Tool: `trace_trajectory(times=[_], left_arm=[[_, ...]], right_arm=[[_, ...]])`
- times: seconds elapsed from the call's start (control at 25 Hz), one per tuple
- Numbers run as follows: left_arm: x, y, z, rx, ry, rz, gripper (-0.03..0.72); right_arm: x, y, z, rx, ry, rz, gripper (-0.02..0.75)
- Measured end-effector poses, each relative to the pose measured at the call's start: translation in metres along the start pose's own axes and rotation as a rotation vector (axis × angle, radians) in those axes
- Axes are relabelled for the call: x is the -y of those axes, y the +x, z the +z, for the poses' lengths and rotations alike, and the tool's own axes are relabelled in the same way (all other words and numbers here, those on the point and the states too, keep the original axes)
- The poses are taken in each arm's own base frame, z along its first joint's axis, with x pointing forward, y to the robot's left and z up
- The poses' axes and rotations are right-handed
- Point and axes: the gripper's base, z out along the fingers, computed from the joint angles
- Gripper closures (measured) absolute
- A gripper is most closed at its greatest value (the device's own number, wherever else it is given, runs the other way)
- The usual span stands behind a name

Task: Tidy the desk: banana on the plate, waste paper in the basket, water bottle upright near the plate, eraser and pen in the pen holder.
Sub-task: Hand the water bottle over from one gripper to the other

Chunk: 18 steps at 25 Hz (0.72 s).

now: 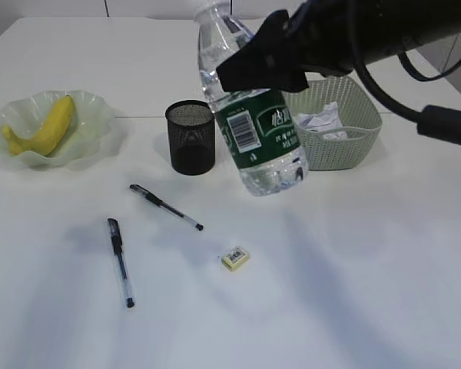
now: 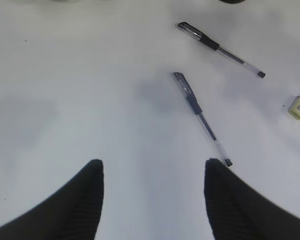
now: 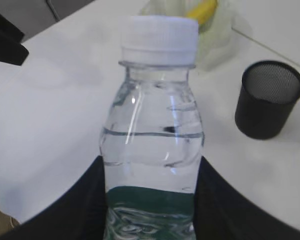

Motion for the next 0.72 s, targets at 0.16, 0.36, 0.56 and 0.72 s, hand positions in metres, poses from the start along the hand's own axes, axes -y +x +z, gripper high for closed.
trace_trajectory(times=[0.16, 0.36, 0.56, 0.72], left_arm=[[0.0002, -0.0011, 0.0000, 0.013, 0.002, -0.003, 0.234], [0.0004, -0.0013, 0.0000, 0.014, 0.005, -0.005, 0.234], [0.0004, -0.0013, 0.0000, 0.014, 0.005, -0.005, 0.234], [0.0004, -0.0013, 0.0000, 0.014, 0.005, -0.005, 0.234]], right_arm=[[-0.0030, -0.0065, -0.0003, 0.072, -0.031, -0.053, 0.412], [-0.0039, -0.0089, -0.0005, 0.099, -0.039, -0.081, 0.412], [-0.0043, -0.0100, -0.0006, 0.111, -0.043, -0.071, 0.412], [-0.0024, -0.0088, 0.0024, 0.107, -0.039, -0.075, 0.412]])
